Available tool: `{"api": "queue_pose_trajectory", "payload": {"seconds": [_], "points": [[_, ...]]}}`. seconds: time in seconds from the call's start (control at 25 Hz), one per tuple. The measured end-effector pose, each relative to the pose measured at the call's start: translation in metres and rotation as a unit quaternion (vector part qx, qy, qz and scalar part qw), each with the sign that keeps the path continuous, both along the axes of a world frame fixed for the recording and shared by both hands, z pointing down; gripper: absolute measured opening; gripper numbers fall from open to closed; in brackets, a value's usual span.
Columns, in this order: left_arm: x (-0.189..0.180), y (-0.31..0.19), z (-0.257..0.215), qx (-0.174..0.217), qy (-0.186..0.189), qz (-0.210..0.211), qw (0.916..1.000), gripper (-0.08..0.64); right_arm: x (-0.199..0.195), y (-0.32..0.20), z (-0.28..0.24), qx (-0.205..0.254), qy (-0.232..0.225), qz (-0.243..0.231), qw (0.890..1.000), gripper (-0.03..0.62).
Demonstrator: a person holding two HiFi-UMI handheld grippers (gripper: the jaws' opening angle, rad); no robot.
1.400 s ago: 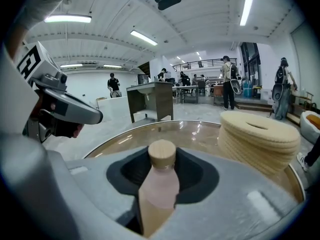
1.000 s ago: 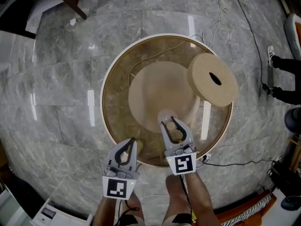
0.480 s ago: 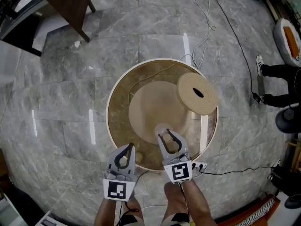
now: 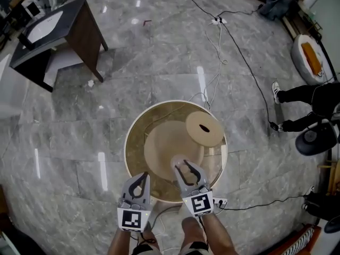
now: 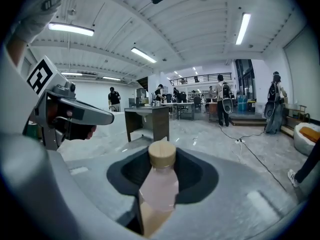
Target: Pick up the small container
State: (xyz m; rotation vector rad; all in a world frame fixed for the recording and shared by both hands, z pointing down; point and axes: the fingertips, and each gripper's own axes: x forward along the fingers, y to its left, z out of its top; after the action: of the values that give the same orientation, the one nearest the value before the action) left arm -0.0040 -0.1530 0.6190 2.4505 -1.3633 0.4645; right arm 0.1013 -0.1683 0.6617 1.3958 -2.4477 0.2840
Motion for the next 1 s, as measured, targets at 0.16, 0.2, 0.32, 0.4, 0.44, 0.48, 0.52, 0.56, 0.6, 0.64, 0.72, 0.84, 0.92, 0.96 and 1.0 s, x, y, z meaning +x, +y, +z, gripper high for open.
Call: {"api": "queue_pose_trajectory", "payload": {"seconds": [0.16, 0.2, 0.32, 0.4, 0.44, 0.48, 0.52, 0.56, 0.6, 0.64, 0.72, 0.84, 0.92, 0.96, 1.0], "points": [[0.006, -0.004, -0.052, 0.024, 0.003, 0.011, 0.9997, 0.017, 0.007, 0.0, -0.055, 0.011, -0.003, 0.01, 1.0, 0.135], [0.007, -0.006, -0.064, 0.031, 0.003, 0.014, 0.9994, 0.017, 0.009, 0.0, -0.068, 0.015, -0.001, 0.012, 1.0, 0.135], [0.012, -0.006, -0.102, 0.04, 0.001, 0.023, 0.9989, 0.017, 0.014, 0.003, -0.109, 0.02, -0.005, 0.018, 1.0, 0.135], [0.015, -0.007, -0.123, 0.044, -0.003, 0.03, 0.9986, 0.017, 0.018, 0.005, -0.135, 0.022, -0.009, 0.022, 0.999, 0.135], [0.016, -0.009, -0.133, 0.051, -0.004, 0.035, 0.9981, 0.017, 0.02, 0.004, -0.147, 0.024, -0.01, 0.025, 0.999, 0.135], [0.018, -0.01, -0.141, 0.06, -0.006, 0.041, 0.9974, 0.017, 0.022, 0.004, -0.159, 0.028, -0.01, 0.028, 0.999, 0.135], [0.019, -0.009, -0.149, 0.067, -0.007, 0.045, 0.9967, 0.017, 0.024, 0.005, -0.17, 0.031, -0.009, 0.031, 0.999, 0.135], [0.021, -0.006, -0.158, 0.07, -0.005, 0.047, 0.9964, 0.017, 0.027, 0.009, -0.181, 0.034, -0.01, 0.034, 0.999, 0.135], [0.024, -0.002, -0.166, 0.074, -0.005, 0.049, 0.996, 0.017, 0.031, 0.014, -0.192, 0.039, -0.01, 0.039, 0.998, 0.135], [0.026, 0.002, -0.173, 0.081, -0.008, 0.054, 0.9952, 0.017, 0.035, 0.019, -0.202, 0.045, -0.01, 0.044, 0.998, 0.135], [0.03, 0.011, -0.188, 0.094, -0.014, 0.065, 0.9934, 0.017, 0.045, 0.03, -0.22, 0.063, -0.01, 0.055, 0.996, 0.135], [0.03, 0.029, -0.208, 0.101, -0.016, 0.074, 0.992, 0.017, 0.058, 0.053, -0.242, 0.076, -0.009, 0.074, 0.994, 0.135], [0.026, 0.04, -0.219, 0.11, -0.025, 0.082, 0.9903, 0.017, 0.061, 0.068, -0.259, 0.08, -0.009, 0.087, 0.993, 0.135], [0.024, 0.045, -0.225, 0.112, -0.025, 0.084, 0.9898, 0.017, 0.063, 0.077, -0.264, 0.08, -0.008, 0.092, 0.992, 0.135], [0.022, 0.049, -0.23, 0.114, -0.023, 0.085, 0.9896, 0.017, 0.064, 0.085, -0.268, 0.079, -0.006, 0.097, 0.992, 0.135]]}}
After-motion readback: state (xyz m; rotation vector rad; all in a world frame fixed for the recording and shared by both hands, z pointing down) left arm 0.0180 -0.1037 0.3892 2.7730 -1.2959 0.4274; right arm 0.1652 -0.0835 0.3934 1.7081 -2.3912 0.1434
